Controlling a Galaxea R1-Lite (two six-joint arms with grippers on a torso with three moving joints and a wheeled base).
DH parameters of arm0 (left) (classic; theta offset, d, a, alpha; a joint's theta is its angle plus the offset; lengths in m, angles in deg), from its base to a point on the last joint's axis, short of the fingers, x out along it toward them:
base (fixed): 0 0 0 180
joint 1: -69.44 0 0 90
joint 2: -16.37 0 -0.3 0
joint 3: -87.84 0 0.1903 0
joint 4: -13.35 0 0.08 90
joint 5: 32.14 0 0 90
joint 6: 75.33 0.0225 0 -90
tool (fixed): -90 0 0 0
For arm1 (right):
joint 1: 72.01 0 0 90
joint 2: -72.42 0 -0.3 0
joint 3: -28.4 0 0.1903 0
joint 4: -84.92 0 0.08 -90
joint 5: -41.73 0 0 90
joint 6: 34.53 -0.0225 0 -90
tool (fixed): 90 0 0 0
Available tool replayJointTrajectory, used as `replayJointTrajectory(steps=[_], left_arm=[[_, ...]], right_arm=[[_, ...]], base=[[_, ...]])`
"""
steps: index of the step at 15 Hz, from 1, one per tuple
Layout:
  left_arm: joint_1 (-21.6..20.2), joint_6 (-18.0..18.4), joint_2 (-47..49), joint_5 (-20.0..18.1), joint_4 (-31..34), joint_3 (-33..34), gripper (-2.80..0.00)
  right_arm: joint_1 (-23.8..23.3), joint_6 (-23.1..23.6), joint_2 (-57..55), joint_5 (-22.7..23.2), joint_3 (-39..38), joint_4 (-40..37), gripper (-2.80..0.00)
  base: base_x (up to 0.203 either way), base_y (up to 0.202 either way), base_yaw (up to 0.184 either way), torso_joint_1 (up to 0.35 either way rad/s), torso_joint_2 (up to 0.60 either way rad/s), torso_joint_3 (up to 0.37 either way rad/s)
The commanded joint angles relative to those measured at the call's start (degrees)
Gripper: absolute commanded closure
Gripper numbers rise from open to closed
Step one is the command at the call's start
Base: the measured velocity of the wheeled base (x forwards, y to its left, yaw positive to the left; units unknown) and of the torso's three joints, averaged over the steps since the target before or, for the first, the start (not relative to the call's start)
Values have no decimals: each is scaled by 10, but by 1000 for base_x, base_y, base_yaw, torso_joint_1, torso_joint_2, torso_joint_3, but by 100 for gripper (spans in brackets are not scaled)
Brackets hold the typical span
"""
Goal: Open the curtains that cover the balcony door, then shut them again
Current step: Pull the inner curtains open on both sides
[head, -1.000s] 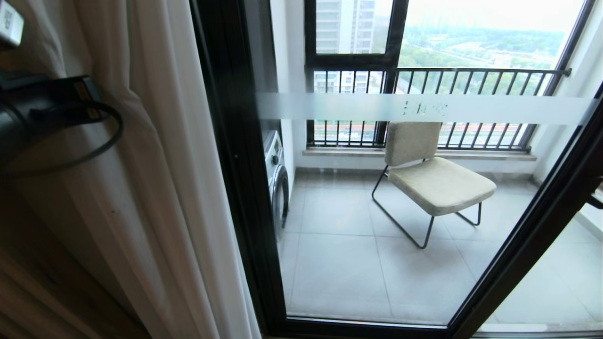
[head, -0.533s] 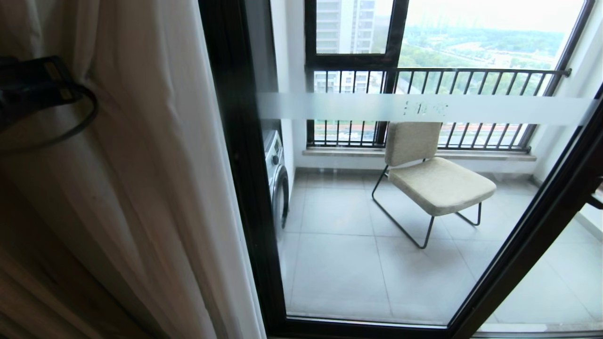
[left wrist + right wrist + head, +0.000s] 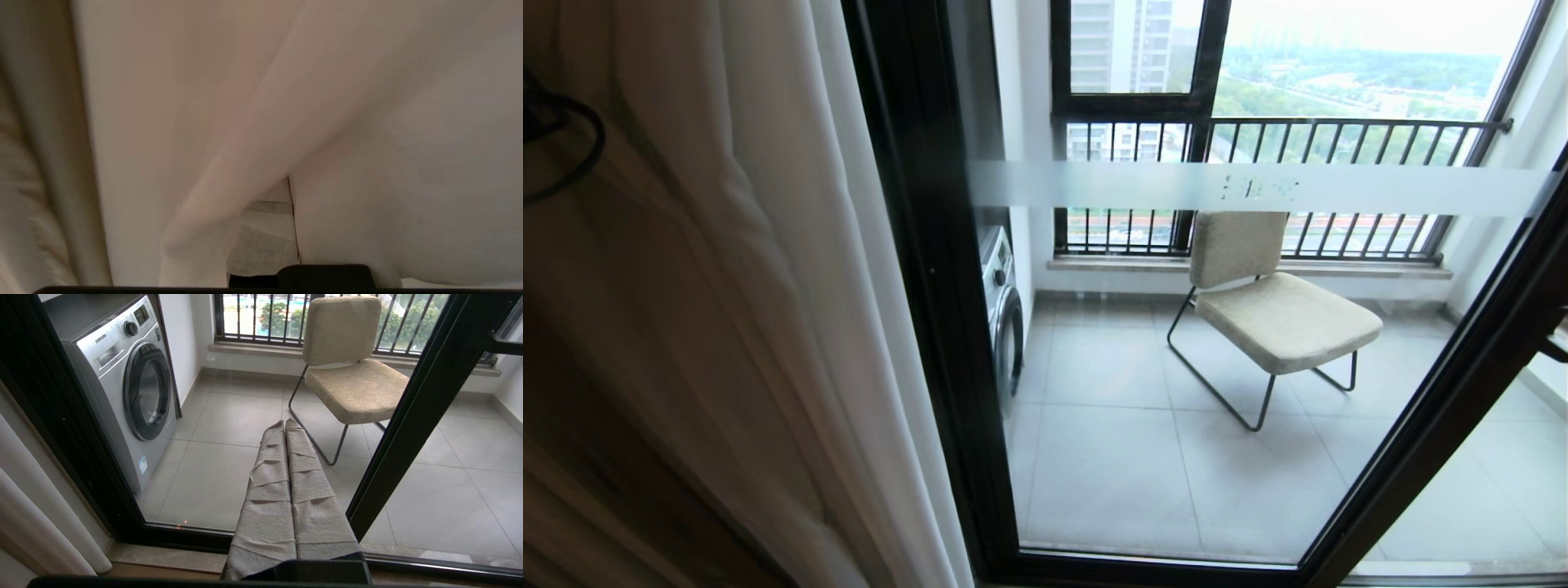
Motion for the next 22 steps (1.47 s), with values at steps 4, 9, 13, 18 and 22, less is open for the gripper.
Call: replayJointTrajectory(steps=[4,9,13,18,22], left_arm=[[-152,-40,88,-6,-1,-80,0],[-292,-95,167,-40,0,-139,0],[-372,-123,241,-48,0,-180,0],[-439,-137,306,-75,3,-214,0],[-439,-143,302,-77,7,-210,0]], right_arm=[[0,0,0,0,0,0,0],[0,0,0,0,0,0,0],[0,0,0,0,0,0,0],[0,0,0,0,0,0,0],[0,0,0,0,0,0,0]], base=[[0,0,0,0,0,0],[0,0,0,0,0,0],[0,0,0,0,0,0],[0,0,0,0,0,0],[0,0,0,0,0,0]])
